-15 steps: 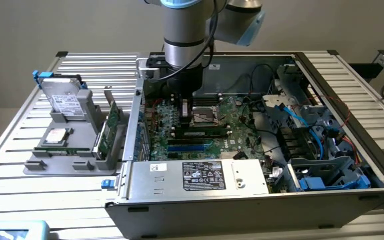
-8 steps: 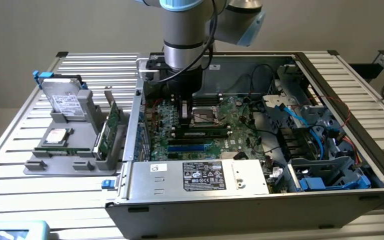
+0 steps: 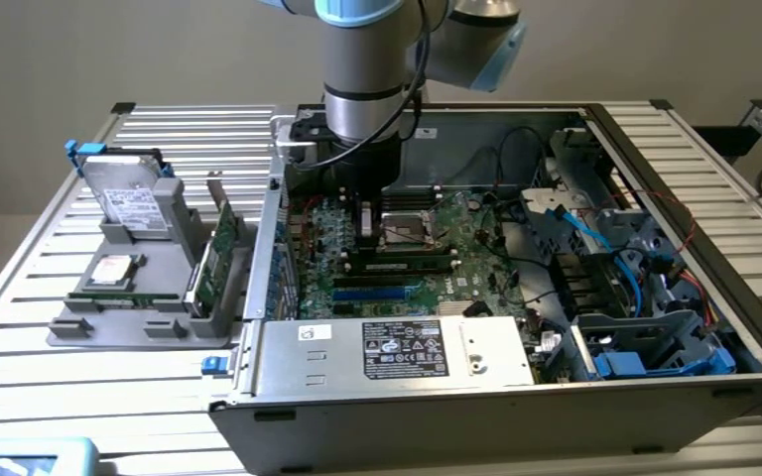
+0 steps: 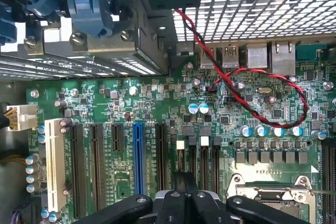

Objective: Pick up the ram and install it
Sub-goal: 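Press down the ram until it locks into place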

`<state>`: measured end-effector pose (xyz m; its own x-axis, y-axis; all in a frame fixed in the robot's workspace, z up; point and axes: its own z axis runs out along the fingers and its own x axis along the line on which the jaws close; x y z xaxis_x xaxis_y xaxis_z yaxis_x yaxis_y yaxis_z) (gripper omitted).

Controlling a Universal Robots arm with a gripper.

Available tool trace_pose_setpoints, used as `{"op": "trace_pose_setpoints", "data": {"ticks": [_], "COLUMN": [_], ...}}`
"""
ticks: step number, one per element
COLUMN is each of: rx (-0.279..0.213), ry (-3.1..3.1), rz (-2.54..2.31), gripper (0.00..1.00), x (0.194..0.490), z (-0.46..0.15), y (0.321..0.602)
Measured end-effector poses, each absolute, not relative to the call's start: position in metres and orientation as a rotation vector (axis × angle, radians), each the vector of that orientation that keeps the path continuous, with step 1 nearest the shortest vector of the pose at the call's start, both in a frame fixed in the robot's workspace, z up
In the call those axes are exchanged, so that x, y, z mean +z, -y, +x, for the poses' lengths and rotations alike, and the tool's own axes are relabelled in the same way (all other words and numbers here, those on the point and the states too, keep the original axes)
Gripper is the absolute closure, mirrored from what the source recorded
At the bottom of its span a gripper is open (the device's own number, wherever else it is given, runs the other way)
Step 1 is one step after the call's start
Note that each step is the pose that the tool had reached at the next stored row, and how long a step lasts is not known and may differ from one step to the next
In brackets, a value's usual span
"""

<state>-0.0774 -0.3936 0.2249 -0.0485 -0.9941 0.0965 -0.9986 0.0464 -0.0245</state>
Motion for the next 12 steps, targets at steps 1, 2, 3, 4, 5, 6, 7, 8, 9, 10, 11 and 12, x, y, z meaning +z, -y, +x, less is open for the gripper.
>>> {"op": "trace_pose_setpoints", "data": {"ticks": [1,2,3,4,5,6,7,8,9,10,11,12], "rx": [0.131,0.132,0.132,0.132,0.132,0.133,0.132,0.132,0.132,0.133,0.133,0.133], "ry": [2.233,2.234,2.234,2.234,2.235,2.236,2.236,2.235,2.235,2.235,2.235,2.235], "rz": [2.13,2.13,2.13,2.13,2.131,2.132,2.132,2.131,2.131,2.13,2.13,2.13], "gripper": [0.89,0.89,0.89,0.89,0.89,0.89,0.89,0.89,0.89,0.89,0.89,0.89], "x": [0.225,0.224,0.224,0.224,0.225,0.226,0.227,0.228,0.23,0.232,0.234,0.236], "z": [-0.077,-0.078,-0.078,-0.078,-0.078,-0.077,-0.077,-0.077,-0.077,-0.077,-0.076,-0.075], "y": [0.394,0.394,0.394,0.394,0.394,0.393,0.393,0.393,0.394,0.394,0.394,0.394]}}
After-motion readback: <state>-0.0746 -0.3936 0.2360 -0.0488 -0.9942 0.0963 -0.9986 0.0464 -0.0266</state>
